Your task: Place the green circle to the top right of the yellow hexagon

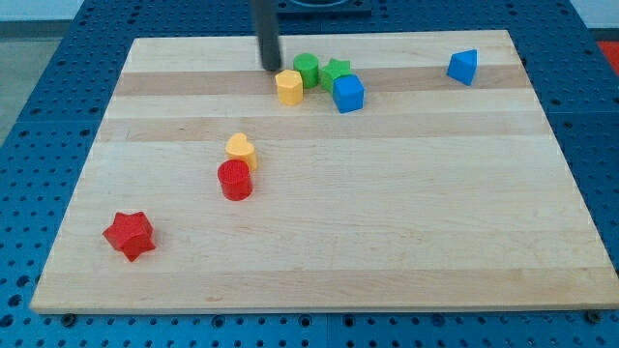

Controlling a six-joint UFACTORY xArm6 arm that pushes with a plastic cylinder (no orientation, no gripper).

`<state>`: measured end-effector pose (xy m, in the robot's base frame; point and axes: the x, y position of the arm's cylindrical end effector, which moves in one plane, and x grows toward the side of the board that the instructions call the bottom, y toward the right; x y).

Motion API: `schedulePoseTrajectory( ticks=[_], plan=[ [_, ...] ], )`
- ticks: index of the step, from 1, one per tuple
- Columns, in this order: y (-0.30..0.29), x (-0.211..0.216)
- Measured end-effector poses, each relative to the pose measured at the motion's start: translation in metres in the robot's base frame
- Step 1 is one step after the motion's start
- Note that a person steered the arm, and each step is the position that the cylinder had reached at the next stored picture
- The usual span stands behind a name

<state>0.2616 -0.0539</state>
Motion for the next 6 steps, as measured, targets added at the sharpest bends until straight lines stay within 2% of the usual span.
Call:
schedulePoseTrajectory(
  ticks=[2, 3, 4, 5, 6],
  plan=[
    [0.000, 0.000],
    [-0.001, 0.046],
    [-0.001, 0.118],
    [-0.001, 0.149],
    [-0.001, 0.149]
  ],
)
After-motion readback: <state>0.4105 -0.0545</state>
